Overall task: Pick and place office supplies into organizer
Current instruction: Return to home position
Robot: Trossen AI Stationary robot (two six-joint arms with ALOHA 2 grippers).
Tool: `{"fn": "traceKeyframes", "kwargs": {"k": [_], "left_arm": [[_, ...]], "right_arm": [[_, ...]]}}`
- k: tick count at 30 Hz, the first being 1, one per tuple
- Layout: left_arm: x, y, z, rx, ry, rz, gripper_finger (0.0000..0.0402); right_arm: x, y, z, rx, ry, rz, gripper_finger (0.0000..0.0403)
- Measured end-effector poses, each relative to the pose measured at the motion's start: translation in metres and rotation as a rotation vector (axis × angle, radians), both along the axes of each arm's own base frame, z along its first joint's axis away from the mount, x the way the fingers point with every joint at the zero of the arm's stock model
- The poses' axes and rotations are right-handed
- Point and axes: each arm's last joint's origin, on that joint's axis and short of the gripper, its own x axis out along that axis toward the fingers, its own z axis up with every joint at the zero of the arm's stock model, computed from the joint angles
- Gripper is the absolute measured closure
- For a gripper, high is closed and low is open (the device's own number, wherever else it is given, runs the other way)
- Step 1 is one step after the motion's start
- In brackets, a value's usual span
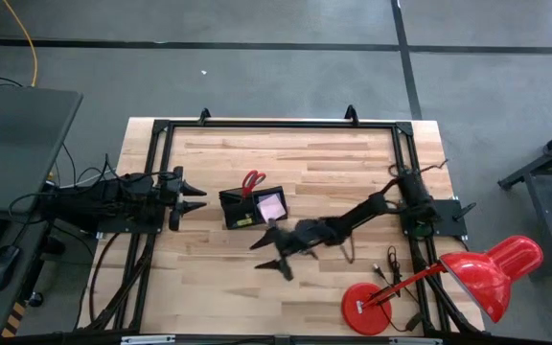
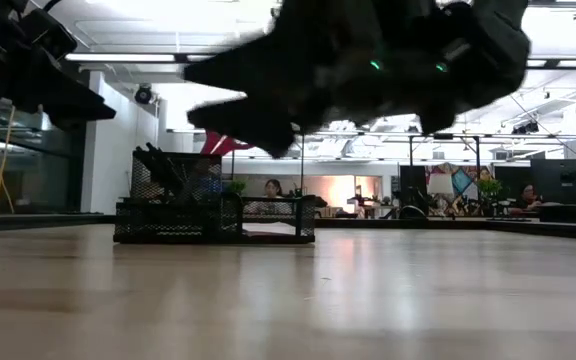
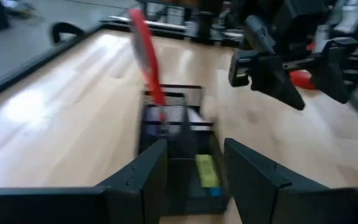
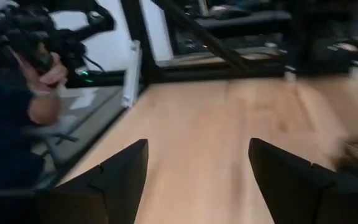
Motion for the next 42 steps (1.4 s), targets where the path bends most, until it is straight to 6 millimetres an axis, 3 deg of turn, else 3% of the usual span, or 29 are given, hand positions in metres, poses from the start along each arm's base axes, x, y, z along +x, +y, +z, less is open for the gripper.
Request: {"fn": "traceKeyframes", "kwargs": {"k": [3, 6, 12, 17, 25, 33, 37, 42], "left_arm": [[-0.001, 0.003, -0.001, 0.028, 0.011, 0.089, 0.0256], [-0.001, 0.004, 0.000, -0.009, -0.002, 0.159, 0.0256], [-0.001, 0.004, 0.001, 0.055, 0.001, 0.134, 0.0256], [-0.002, 0.004, 0.006, 0.073, -0.061, 0.140, 0.0256], [-0.008, 0.004, 0.029, 0.073, -0.127, 0.151, 0.0256], [-0.020, 0.003, 0.056, 0.001, -0.213, 0.187, 0.0256], [-0.021, 0.001, 0.061, 0.043, -0.221, 0.133, 0.0256], [-0.017, 0.001, 0.055, 0.116, -0.206, 0.111, 0.0256]], "right_arm": [[-0.025, -0.013, 0.000, -0.032, 0.040, -0.047, 0.0132], [-0.050, -0.025, 0.019, -0.056, -0.021, -0.082, 0.0132], [-0.109, -0.048, 0.030, -0.055, -0.168, -0.117, 0.0132], [-0.149, -0.059, 0.035, -0.047, -0.186, -0.158, 0.0132], [-0.185, -0.067, 0.052, -0.058, -0.278, -0.210, 0.0132], [-0.226, -0.074, 0.057, -0.041, -0.355, -0.211, 0.0132], [-0.250, -0.077, 0.055, 0.054, -0.409, -0.183, 0.0132], [-0.254, -0.076, 0.053, 0.089, -0.300, -0.151, 0.0132]]}}
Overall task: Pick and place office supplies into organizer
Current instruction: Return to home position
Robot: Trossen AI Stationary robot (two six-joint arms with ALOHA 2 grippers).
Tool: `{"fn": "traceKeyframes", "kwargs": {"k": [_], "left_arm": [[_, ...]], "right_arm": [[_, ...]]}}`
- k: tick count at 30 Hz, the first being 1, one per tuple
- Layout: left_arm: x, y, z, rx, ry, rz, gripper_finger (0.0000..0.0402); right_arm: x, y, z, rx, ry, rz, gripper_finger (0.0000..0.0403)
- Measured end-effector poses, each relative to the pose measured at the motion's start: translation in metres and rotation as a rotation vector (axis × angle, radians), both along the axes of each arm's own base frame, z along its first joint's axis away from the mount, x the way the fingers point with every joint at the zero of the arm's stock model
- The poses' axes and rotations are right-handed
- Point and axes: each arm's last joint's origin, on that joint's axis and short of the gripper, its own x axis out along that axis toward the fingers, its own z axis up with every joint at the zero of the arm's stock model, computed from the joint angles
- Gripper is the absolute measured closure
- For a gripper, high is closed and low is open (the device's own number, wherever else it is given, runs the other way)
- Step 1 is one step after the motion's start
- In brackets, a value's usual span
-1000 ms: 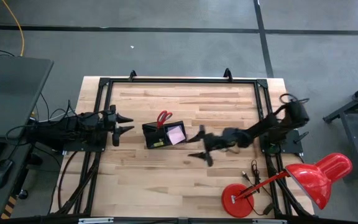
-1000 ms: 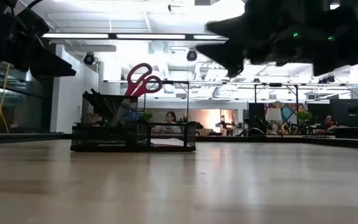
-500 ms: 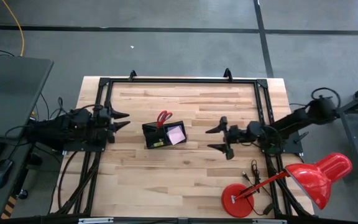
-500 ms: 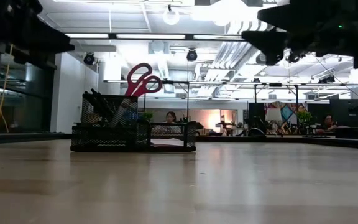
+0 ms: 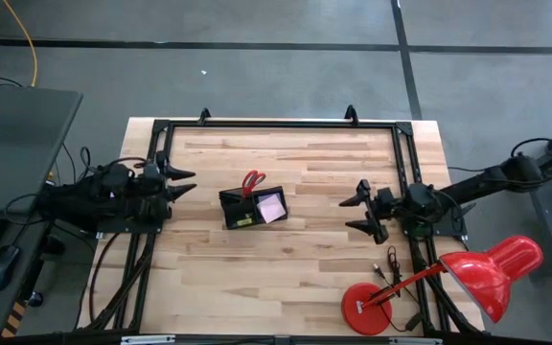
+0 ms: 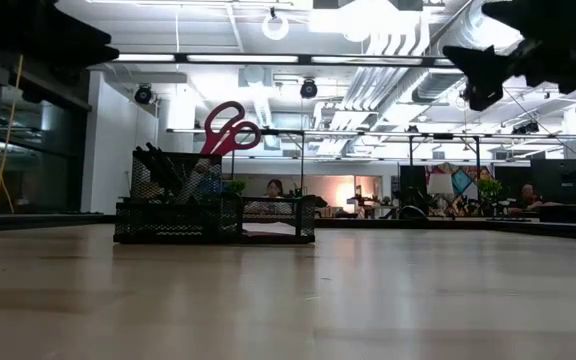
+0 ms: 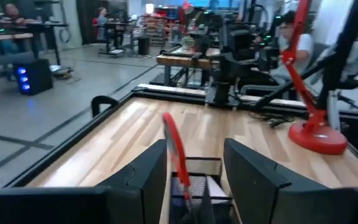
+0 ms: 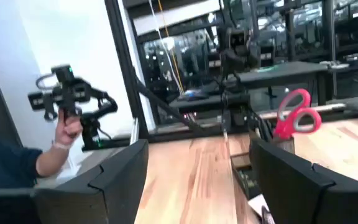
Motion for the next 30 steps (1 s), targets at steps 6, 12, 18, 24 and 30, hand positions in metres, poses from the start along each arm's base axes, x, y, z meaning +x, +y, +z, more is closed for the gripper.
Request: {"fn": "traceKeyframes", "kwargs": {"k": [6, 12, 18, 24, 30], "left_arm": [[0.010, -0.002, -0.017, 0.025, 0.007, -0.110, 0.0256], [0.010, -0.001, -0.021, 0.022, 0.041, -0.101, 0.0256], [0.016, -0.001, -0.031, 0.027, 0.022, -0.123, 0.0256], [0.022, -0.001, -0.045, 0.019, 0.037, -0.143, 0.0256], [0.022, -0.002, -0.047, 0.015, 0.046, -0.159, 0.0256]], "right_arm": [[-0.009, 0.000, 0.009, -0.031, -0.084, 0.061, 0.0132], [-0.012, 0.000, 0.007, -0.052, -0.055, 0.074, 0.0132], [-0.012, 0.000, 0.004, -0.050, -0.020, 0.053, 0.0132], [-0.019, 0.001, 0.013, -0.037, -0.104, 0.146, 0.0132], [-0.027, -0.004, 0.014, -0.009, -0.089, 0.093, 0.0132]]}}
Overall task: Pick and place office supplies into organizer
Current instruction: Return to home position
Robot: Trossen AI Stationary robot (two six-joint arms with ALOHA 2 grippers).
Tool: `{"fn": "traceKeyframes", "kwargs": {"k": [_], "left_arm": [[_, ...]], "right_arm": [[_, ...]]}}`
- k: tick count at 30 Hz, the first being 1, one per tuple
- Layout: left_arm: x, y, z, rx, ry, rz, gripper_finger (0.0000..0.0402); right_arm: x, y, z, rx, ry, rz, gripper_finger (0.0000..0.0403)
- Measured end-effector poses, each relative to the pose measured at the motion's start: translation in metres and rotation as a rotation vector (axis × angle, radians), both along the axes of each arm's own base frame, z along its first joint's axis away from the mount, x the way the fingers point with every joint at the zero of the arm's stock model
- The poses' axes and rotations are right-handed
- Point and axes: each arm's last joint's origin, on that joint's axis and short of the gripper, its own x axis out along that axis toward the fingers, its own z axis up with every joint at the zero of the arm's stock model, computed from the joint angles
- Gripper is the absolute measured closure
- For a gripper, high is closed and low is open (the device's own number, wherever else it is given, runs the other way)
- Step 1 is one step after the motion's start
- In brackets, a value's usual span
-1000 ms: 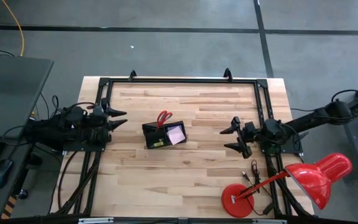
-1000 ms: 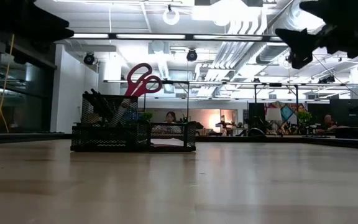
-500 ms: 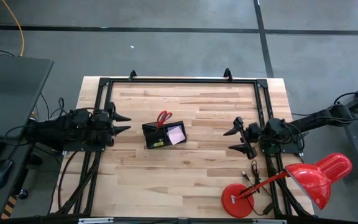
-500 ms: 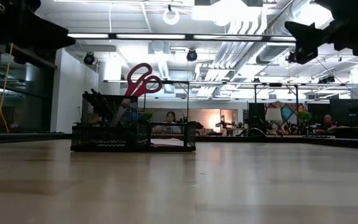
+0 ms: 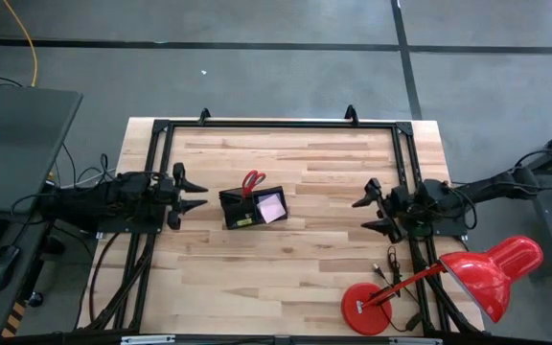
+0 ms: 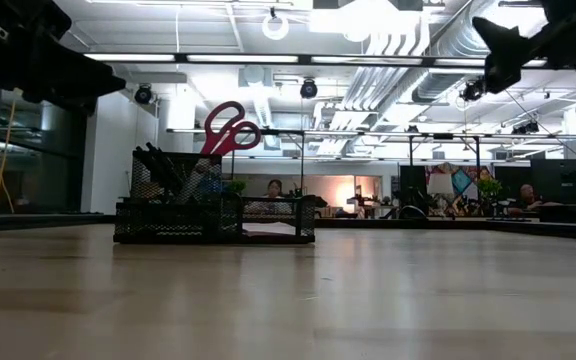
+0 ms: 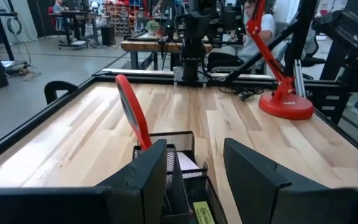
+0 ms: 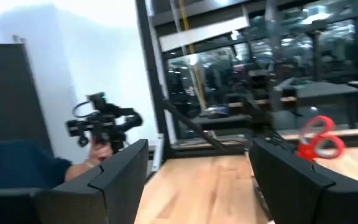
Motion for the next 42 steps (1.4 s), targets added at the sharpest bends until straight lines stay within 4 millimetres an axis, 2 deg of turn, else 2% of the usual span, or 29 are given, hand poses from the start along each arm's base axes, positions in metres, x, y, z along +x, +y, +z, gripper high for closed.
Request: {"fn": "traceKeyframes", "kwargs": {"k": [5, 13, 22, 25, 29, 32, 42], "left_arm": [[0.000, 0.000, -0.001, -0.003, 0.010, -0.007, 0.0256], [0.000, 0.001, -0.001, 0.004, 0.009, 0.042, 0.0256], [-0.002, 0.004, -0.008, 0.019, 0.082, 0.143, 0.0256], [-0.002, 0.005, -0.004, 0.031, 0.045, 0.180, 0.0256], [-0.001, 0.004, -0.002, 0.040, 0.012, 0.141, 0.0256], [0.003, 0.003, -0.015, 0.057, 0.048, 0.089, 0.0256], [0.005, 0.003, -0.016, 0.089, 0.072, 0.074, 0.0256]], "right_arm": [[-0.011, -0.002, 0.002, -0.012, -0.023, 0.053, 0.0132], [-0.024, -0.007, -0.005, 0.029, 0.035, -0.060, 0.0132], [-0.024, -0.007, -0.005, -0.008, 0.035, -0.060, 0.0132], [-0.024, -0.007, -0.006, -0.020, 0.048, -0.063, 0.0132], [-0.024, -0.007, -0.006, -0.024, 0.047, -0.064, 0.0132], [-0.023, -0.007, -0.008, -0.025, 0.070, -0.063, 0.0132], [-0.022, -0.007, -0.017, -0.032, 0.161, -0.059, 0.0132]]}}
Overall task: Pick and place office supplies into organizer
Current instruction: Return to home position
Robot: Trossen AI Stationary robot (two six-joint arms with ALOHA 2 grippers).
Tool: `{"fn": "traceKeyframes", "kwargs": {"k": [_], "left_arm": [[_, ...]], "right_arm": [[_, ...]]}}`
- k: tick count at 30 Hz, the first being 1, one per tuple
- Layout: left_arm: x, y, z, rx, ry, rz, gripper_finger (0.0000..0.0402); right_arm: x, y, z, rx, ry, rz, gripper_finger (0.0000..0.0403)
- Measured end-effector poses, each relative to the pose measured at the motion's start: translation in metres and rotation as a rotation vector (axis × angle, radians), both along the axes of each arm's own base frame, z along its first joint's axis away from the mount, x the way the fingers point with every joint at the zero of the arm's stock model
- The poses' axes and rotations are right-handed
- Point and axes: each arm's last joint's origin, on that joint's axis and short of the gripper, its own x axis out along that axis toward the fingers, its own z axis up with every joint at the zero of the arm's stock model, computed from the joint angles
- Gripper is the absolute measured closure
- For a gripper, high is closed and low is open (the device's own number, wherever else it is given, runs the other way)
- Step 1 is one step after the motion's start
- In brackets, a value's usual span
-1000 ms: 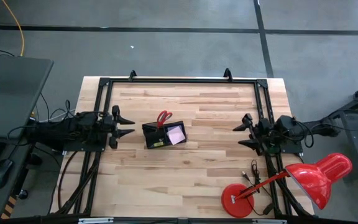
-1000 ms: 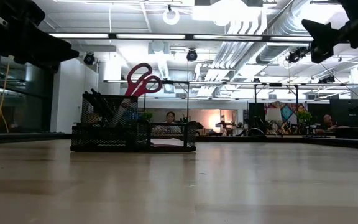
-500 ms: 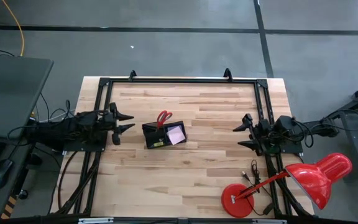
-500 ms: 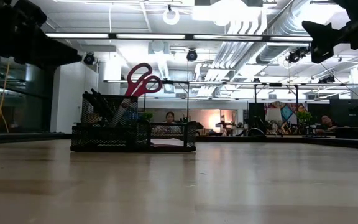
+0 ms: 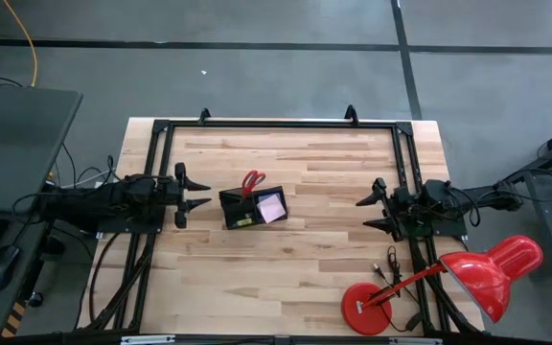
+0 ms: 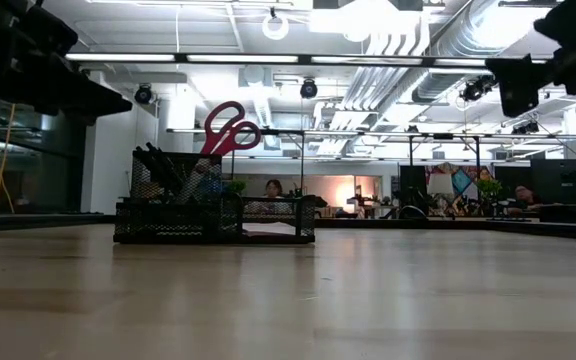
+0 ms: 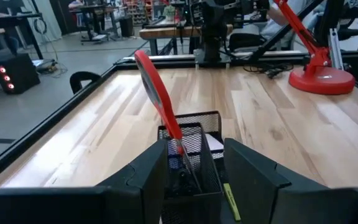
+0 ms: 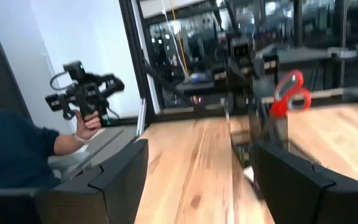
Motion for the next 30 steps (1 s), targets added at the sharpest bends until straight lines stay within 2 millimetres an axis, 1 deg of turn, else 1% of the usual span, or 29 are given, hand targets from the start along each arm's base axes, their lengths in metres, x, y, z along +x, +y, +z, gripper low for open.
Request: {"fn": "traceKeyframes", "kwargs": {"k": [6, 30], "left_arm": [[0.0009, 0.0001, -0.0007, -0.009, 0.008, 0.001, 0.0256], [0.0009, 0.0001, -0.0007, -0.010, 0.008, 0.001, 0.0256]], "right_arm": [[0.0004, 0.0001, -0.0078, 0.000, 0.084, 0.002, 0.0132], [0.0005, -0.0001, -0.0082, 0.001, 0.090, -0.007, 0.0132]]}}
